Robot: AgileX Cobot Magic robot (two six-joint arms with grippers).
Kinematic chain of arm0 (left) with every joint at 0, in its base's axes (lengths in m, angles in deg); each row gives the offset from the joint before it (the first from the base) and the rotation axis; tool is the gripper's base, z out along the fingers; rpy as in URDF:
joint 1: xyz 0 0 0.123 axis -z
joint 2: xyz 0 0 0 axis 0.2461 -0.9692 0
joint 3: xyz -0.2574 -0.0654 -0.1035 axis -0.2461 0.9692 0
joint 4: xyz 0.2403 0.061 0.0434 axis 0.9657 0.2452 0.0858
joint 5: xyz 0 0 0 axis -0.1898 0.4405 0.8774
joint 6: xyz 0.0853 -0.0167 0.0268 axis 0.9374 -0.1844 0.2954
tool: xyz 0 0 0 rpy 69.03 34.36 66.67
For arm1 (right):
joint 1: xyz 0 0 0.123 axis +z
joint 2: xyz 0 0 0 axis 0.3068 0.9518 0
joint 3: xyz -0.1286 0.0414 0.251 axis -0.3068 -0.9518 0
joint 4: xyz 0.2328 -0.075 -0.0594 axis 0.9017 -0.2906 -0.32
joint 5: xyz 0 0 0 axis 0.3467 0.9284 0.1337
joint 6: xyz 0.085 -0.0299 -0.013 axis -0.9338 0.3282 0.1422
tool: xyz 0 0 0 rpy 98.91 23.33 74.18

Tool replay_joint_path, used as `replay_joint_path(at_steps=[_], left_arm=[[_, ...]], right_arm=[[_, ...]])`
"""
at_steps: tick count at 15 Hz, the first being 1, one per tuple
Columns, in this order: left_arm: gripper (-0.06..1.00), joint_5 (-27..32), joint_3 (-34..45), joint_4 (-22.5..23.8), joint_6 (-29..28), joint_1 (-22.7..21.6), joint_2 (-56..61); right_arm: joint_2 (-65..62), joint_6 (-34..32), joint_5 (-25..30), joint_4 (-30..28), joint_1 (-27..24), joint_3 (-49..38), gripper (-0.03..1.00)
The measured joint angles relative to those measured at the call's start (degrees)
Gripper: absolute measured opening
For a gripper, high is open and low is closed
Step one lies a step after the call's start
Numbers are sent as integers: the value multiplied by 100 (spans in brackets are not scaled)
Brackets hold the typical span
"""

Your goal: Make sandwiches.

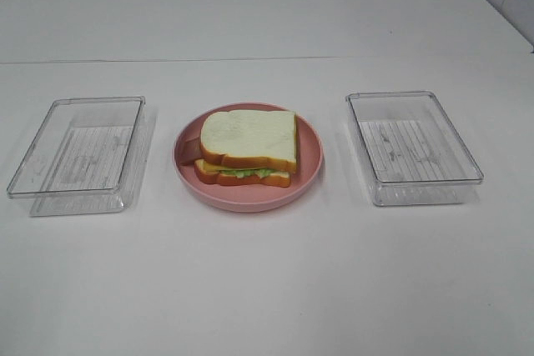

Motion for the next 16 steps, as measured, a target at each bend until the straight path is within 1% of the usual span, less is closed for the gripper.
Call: replay_joint_path(at_steps=[2, 12, 14, 16], left_arm=[[88, -74, 6, 0, 17, 206, 0], [88, -74, 6, -6, 69, 223, 0], [88, -74, 6, -29, 155, 223, 0], [88, -74, 6, -189, 355, 223, 0]], right_arm=[[0, 0, 0, 0, 0, 0, 88], [0, 6, 0, -57, 0, 0, 88], [0, 6, 0, -57, 0, 0, 88], [0, 6, 0, -57, 0, 0, 88]])
